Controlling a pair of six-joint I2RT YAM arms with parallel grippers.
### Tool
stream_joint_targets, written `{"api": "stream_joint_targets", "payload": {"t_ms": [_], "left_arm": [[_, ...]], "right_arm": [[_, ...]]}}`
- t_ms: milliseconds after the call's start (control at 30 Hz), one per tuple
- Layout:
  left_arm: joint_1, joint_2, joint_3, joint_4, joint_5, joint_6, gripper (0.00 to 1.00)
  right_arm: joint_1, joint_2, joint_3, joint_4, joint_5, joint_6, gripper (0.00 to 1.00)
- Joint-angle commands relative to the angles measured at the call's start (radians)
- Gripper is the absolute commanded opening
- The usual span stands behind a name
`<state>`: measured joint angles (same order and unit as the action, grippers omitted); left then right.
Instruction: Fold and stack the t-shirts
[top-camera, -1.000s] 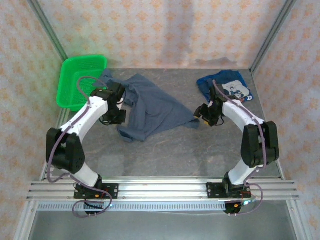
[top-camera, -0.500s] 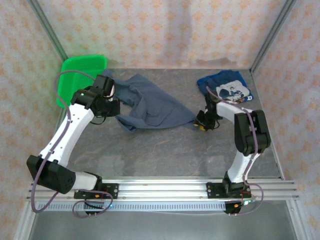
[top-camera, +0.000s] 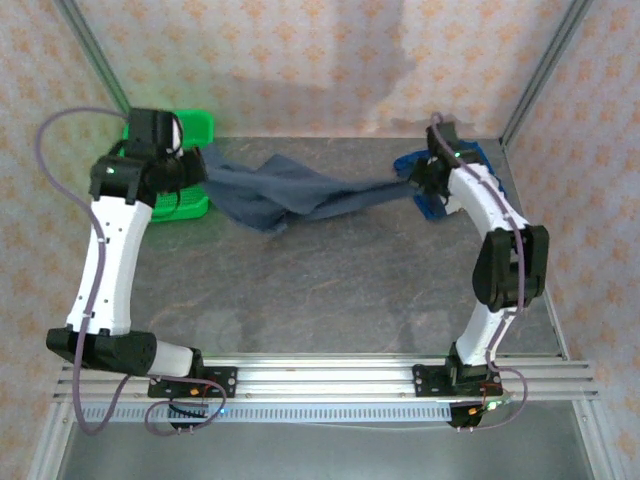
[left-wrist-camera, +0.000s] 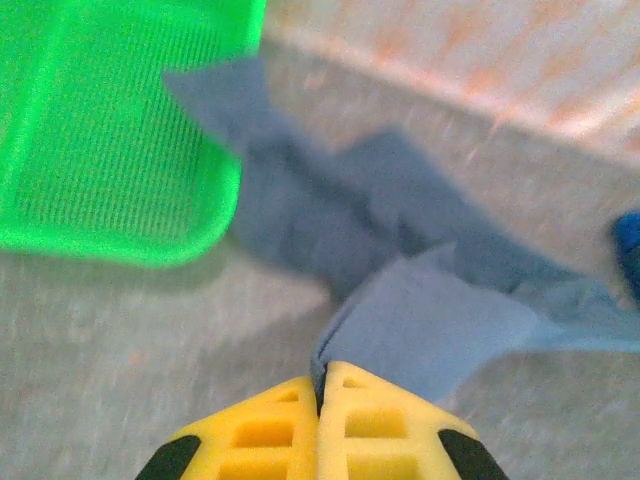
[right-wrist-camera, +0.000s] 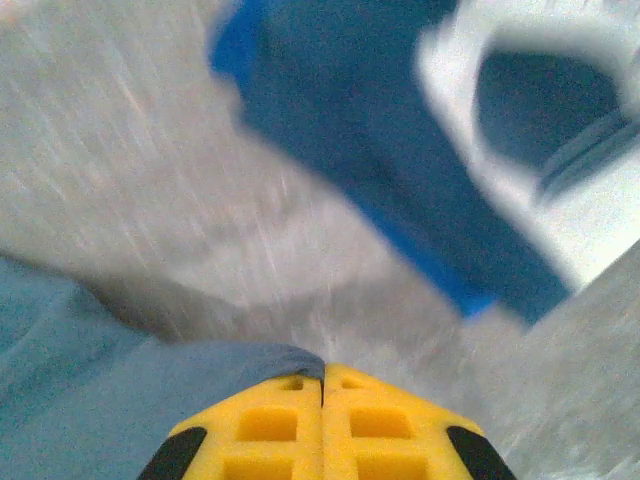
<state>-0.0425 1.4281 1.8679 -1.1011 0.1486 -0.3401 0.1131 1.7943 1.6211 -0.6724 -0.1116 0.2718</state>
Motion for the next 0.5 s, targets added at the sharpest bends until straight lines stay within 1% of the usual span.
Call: {"api": "stream_joint_targets", "payload": {"t_ms": [0, 33, 100, 133, 167, 200, 233, 267, 300, 367, 400, 467], "left_arm": [[0.015, 0.146, 0.275, -0.016, 0.015, 0.027, 0.00], [0.016, 0.198, 0.381, -0.026, 0.015, 0.031, 0.00], [0.020, 0.346, 0.656, -0.056, 0.020, 0.039, 0.00], [0.026, 0.430, 0.823, -0.072, 0.028, 0.034, 0.00], [0.039, 0.518, 0.986, -0.072, 0.049, 0.017, 0.00], [0.055, 0.575, 1.083, -0.049, 0.083, -0.021, 0.00], [0.080, 0.597, 1.119, 0.012, 0.122, -0.074, 0.00], [0.097, 0.587, 1.089, 0.090, 0.151, -0.121, 0.00], [0.106, 0.559, 1.022, 0.158, 0.161, -0.142, 0.00], [0.107, 0.490, 0.902, 0.268, 0.160, -0.141, 0.00], [0.107, 0.463, 0.883, 0.282, 0.161, -0.126, 0.00], [0.108, 0.439, 0.904, 0.254, 0.138, -0.082, 0.00]], "right_arm": [[-0.024, -0.042, 0.153, 0.021, 0.164, -0.155, 0.00], [-0.029, -0.035, 0.196, 0.045, 0.165, -0.186, 0.00], [-0.030, -0.015, 0.292, 0.101, 0.193, -0.261, 0.00], [-0.031, -0.004, 0.342, 0.139, 0.202, -0.303, 0.00], [-0.032, 0.008, 0.394, 0.180, 0.200, -0.355, 0.00], [-0.033, 0.020, 0.437, 0.209, 0.207, -0.390, 0.00], [-0.034, 0.032, 0.490, 0.231, 0.217, -0.419, 0.00], [-0.039, 0.043, 0.538, 0.244, 0.215, -0.434, 0.00], [-0.044, 0.046, 0.565, 0.256, 0.210, -0.444, 0.00], [-0.047, 0.027, 0.586, 0.279, 0.217, -0.460, 0.00], [-0.047, 0.008, 0.579, 0.282, 0.206, -0.462, 0.00], [-0.047, -0.059, 0.522, 0.312, 0.170, -0.464, 0.00]]}}
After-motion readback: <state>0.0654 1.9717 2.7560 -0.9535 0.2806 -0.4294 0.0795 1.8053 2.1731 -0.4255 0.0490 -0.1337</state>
